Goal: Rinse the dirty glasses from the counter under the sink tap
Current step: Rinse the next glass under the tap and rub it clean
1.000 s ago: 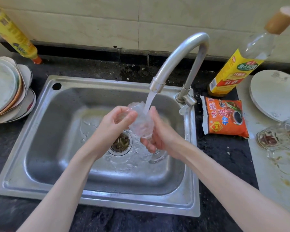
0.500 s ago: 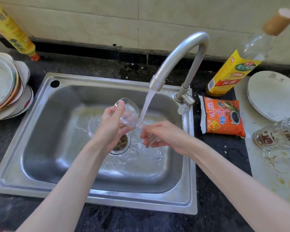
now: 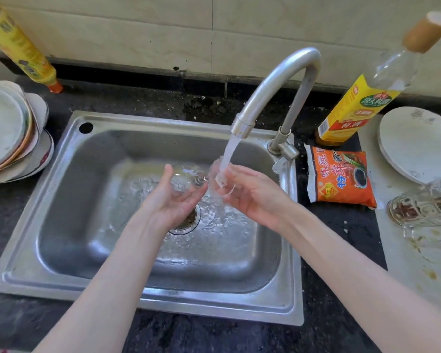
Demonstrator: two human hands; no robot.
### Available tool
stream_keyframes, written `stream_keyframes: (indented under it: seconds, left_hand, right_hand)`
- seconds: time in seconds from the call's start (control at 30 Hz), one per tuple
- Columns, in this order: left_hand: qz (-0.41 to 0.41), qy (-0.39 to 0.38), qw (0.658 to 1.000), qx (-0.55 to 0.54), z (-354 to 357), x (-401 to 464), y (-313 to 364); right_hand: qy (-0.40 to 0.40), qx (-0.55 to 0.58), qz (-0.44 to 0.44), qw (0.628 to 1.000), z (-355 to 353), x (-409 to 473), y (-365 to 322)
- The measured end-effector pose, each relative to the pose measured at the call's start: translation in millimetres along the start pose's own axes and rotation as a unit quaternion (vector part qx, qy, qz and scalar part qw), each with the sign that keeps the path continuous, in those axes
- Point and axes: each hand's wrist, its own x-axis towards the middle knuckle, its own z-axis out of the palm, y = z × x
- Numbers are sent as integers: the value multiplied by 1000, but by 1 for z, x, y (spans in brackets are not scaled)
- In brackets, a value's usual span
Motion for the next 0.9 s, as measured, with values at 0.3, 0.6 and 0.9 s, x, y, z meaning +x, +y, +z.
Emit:
stream_keyframes:
  seconds: [0.3,0.6,0.9]
  left_hand:
    - [217,-40,964,146,9,-13,0]
    - [385,-119,783,474,16,-32,-25]
    - [415,-150,712,547,11,-33,-36]
  right_hand:
    - [121,82,76,986,-11,3,13]
    - [169,155,172,958,-19,7,22]
    - [190,127,169,959,-35,8,23]
